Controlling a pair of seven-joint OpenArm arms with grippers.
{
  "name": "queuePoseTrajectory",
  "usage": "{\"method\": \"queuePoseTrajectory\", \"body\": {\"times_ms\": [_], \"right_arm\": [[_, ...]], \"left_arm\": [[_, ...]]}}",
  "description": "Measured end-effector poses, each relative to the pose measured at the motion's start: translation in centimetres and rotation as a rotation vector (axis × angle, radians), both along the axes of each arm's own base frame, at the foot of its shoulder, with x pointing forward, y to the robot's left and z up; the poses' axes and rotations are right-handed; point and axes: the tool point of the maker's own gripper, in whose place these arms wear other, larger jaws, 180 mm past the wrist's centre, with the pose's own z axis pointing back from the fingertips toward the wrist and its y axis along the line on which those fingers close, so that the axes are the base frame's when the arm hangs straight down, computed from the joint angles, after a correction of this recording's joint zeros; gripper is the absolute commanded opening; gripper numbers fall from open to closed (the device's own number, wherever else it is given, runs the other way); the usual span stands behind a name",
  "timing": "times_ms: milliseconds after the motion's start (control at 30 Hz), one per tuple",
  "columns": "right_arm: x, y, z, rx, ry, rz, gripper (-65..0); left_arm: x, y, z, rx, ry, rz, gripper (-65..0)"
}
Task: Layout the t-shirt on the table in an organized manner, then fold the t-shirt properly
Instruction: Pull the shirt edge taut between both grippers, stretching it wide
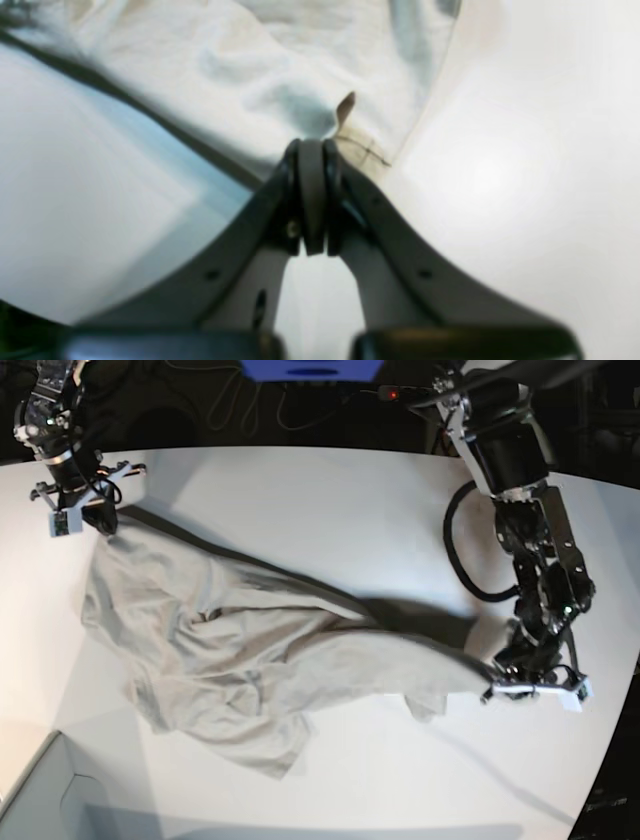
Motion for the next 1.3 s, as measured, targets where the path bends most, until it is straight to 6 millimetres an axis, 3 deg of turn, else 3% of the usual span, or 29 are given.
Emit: {"method": "queuePoseTrajectory", "body": {"times_ms": [167,267,367,433,500,567,600,667,767,867,933,1133,1300], "right_arm": [[0.7,0.0,0.1,0.006,-0.014,-0.004,-65.0],[0.7,-0.4,0.1,-0.002,-0.011,0.0,-65.0],[0.5,-0.8,0.1,-0.012,-0.004,0.001,-65.0],[0.5,-0.7,0.0,-0.01,-0.002,0.001,-65.0],[0.6,-0.6,0.1,-0.007,-0.008,0.002,-65.0],[0.3,-0.7,-0.1,-0.011,0.003,0.001,-65.0],[0.2,-0.8,-0.1,-0.01,0.004,-0.001,-65.0],[-0.1,-0.7,-0.2,-0.007,0.009,-0.003,-65.0],[-0.4,-0.6,-0.4,-0.006,0.018,-0.002,-65.0],[-0.7,-0.6,-0.6,-0.006,0.026,-0.002,-65.0],[-0.6,-0.6,-0.5,-0.005,0.022,-0.002,-65.0],[-0.2,-0.6,-0.3,-0.005,0.013,-0.002,-65.0],[-0.3,-0.4,-0.4,-0.003,0.016,-0.001,-65.0]], "left_arm": [[4.5,-1.6,9.0,-0.1,-0.216,-0.054,-64.9],[6.7,-2.1,11.8,-0.12,-0.277,-0.07,-64.9],[9.8,-4.8,11.1,-0.136,-0.221,-0.142,-64.9],[12.0,-7.5,10.1,-0.145,-0.204,-0.186,-64.6],[13.6,-8.9,8.6,-0.144,-0.209,-0.174,-64.4],[14.7,-9.8,5.6,-0.115,-0.162,-0.161,-61.3],[14.7,-10.1,3.8,-0.093,-0.123,-0.162,-56.7],[14.4,-10.6,0.9,-0.064,-0.046,-0.172,-42.9],[14.4,-10.8,0.9,-0.044,-0.05,-0.187,-26.3],[14.3,-10.3,2.8,-0.028,-0.14,-0.176,-26.6],[13.1,-9.6,2.6,-0.012,-0.163,-0.172,-28.3],[4.9,-3.5,-5.1,0.087,-0.024,-0.119,-28.9],[0.7,-1.5,-8.3,0.048,0.029,-0.065,-28.9]]}}
